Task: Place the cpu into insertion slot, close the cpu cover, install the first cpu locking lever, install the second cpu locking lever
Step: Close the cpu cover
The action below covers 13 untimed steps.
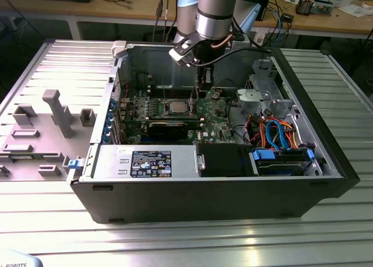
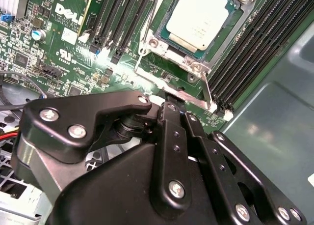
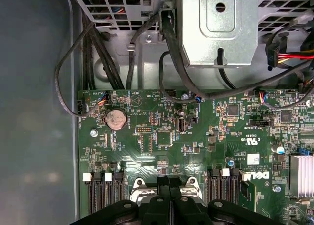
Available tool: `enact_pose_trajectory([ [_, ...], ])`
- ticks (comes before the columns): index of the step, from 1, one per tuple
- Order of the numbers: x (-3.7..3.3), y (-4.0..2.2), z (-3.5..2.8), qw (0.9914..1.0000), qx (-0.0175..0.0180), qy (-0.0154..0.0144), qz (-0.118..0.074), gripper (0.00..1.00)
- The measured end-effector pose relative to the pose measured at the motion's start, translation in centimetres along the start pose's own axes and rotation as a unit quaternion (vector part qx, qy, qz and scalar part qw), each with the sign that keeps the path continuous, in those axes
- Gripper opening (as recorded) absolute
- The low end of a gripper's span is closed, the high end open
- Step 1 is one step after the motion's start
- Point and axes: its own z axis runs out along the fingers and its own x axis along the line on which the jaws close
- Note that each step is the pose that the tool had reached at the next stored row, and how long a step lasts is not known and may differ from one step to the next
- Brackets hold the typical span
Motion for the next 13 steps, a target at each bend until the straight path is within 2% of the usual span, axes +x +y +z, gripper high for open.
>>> enact_pose_trajectory([
  [13,0.0,-0.27,0.01,1.0,0.0,0.0,0.0,0.11],
])
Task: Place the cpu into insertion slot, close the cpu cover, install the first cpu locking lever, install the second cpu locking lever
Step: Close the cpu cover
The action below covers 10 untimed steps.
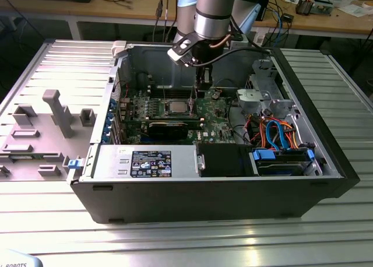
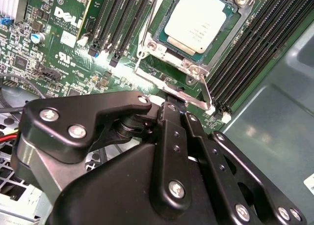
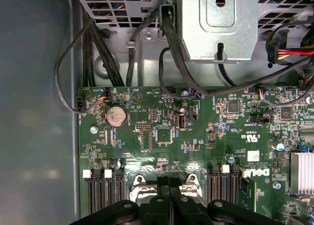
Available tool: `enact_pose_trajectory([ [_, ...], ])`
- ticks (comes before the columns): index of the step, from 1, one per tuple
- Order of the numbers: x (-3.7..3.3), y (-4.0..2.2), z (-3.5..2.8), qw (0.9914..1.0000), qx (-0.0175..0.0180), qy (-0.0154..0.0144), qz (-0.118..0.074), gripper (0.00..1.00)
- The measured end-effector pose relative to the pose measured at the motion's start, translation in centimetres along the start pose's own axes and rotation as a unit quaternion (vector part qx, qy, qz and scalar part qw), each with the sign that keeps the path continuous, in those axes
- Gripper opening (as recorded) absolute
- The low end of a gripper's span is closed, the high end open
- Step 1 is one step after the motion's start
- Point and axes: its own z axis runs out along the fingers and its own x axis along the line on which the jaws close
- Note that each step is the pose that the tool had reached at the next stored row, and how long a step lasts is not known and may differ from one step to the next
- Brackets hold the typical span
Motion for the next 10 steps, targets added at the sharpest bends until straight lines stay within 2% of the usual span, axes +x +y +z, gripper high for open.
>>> enact_pose_trajectory([
  [10,0.0,-0.23,0.0,1.0,0.0,0.0,0.0,0.11],
])
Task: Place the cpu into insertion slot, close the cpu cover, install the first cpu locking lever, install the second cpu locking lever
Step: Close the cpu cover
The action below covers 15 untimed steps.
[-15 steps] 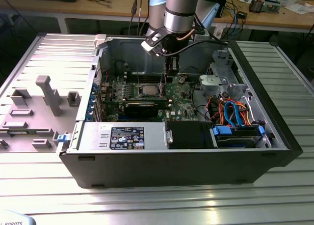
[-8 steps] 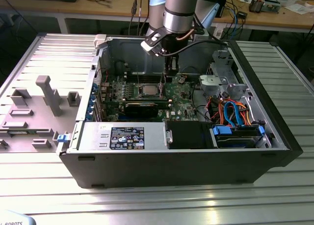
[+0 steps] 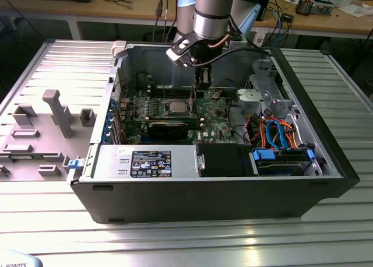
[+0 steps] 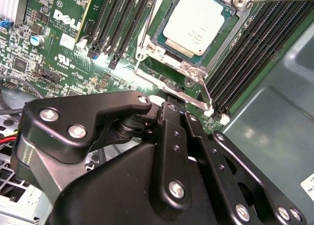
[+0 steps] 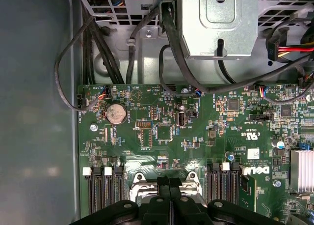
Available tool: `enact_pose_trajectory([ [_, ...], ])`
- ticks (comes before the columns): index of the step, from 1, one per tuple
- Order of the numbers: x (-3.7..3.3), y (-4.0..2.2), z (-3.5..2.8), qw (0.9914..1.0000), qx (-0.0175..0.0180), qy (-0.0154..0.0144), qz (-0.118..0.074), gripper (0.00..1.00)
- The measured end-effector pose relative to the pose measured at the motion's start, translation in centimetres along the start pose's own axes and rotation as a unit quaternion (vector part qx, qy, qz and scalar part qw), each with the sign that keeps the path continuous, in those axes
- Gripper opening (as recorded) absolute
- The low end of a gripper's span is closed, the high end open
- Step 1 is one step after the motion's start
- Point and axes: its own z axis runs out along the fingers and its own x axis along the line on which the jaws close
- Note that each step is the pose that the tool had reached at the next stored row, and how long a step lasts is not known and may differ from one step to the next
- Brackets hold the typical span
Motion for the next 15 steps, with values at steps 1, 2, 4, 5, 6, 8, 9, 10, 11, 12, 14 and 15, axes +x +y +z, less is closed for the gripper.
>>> enact_pose_trajectory([
  [1,0.0,-0.04,0.0,1.0,0.0,0.0,0.0,0.11],
  [2,0.0,-0.04,0.0,1.0,0.0,0.0,0.0,0.11],
  [4,0.0,-0.09,0.0,1.0,0.0,0.0,0.0,0.11],
  [5,0.0,-0.11,0.0,1.0,0.0,0.0,0.0,0.11],
  [6,0.0,-0.15,0.01,1.0,0.0,0.0,0.0,0.11],
  [8,0.0,-0.23,0.01,1.0,0.0,0.0,0.0,0.11],
  [9,0.0,-0.28,0.01,1.0,0.0,0.0,0.0,0.11],
  [10,0.0,-0.33,0.01,1.0,0.0,0.0,0.0,0.11],
  [11,0.0,-0.41,0.01,1.0,0.0,0.0,0.0,0.11],
  [12,0.0,-0.45,0.01,1.0,0.0,0.0,0.0,0.11],
  [14,0.0,-0.51,0.01,1.0,0.0,0.0,0.0,0.11],
  [15,0.0,-0.55,0.01,1.0,0.0,0.0,0.0,0.11],
])
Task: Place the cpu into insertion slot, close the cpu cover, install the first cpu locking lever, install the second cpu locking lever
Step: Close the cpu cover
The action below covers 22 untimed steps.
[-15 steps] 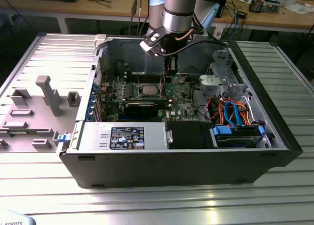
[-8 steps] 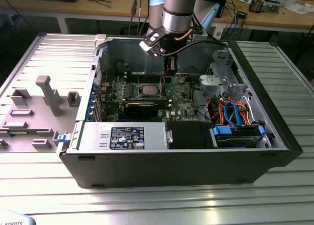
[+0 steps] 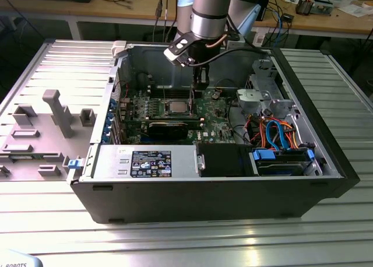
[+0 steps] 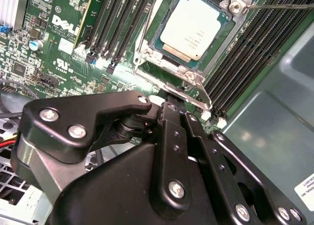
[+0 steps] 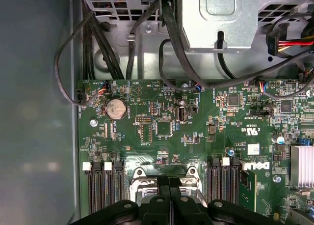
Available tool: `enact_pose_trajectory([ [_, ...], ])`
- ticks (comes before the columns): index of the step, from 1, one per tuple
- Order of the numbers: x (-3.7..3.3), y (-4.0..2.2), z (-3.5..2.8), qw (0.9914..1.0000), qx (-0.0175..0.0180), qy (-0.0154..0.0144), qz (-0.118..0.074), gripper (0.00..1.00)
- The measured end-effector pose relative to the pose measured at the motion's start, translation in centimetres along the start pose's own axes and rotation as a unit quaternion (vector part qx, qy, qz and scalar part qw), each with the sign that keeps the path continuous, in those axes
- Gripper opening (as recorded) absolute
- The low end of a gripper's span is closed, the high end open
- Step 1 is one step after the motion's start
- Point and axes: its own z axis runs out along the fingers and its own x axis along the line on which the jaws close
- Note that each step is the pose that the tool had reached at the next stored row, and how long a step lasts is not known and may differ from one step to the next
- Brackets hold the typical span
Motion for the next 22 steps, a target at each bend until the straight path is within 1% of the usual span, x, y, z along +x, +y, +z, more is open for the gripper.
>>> enact_pose_trajectory([
  [6,0.0,-0.22,0.01,1.0,0.0,0.0,0.0,0.11],
  [22,-0.01,-0.46,0.01,1.0,0.0,0.0,0.0,0.11],
])
